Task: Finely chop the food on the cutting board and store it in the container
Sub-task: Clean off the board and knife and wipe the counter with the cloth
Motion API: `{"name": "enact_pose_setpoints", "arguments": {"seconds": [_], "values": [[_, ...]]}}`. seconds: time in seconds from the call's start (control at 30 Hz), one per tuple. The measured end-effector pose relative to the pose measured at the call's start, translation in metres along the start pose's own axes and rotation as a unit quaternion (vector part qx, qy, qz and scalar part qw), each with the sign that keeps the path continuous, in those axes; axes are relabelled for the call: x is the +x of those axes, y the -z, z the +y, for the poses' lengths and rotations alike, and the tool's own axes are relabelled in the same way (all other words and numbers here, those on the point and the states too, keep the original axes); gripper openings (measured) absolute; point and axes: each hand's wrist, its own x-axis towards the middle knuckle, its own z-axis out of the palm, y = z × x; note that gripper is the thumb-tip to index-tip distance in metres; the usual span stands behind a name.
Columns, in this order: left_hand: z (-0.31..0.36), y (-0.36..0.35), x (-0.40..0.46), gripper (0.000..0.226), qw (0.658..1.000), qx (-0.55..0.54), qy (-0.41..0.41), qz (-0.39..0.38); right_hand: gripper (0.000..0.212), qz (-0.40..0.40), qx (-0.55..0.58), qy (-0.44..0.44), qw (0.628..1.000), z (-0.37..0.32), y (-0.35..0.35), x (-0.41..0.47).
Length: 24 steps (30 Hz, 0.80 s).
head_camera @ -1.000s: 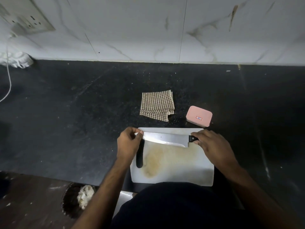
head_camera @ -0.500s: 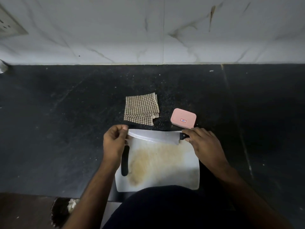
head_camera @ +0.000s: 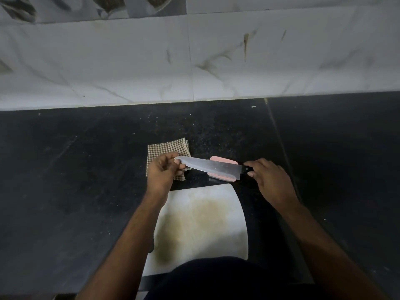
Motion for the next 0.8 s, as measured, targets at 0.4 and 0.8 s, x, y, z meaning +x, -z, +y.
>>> {"name": "enact_pose_setpoints", "arguments": {"seconds": [0.4, 0.8], "values": [[-0.015, -0.015, 0.004, 0.014, 1.000, 0.024, -0.005, 0.002, 0.037, -0.015, 0.036, 0.014, 0.999, 0.026, -0.001, 0.000], [-0.027, 0.017, -0.019, 0.014, 0.994, 0.086, -0.040, 0.050, 0.035, 0.031, 0.017, 0.120, 0.992, -0.043, -0.009, 0.007]]}}
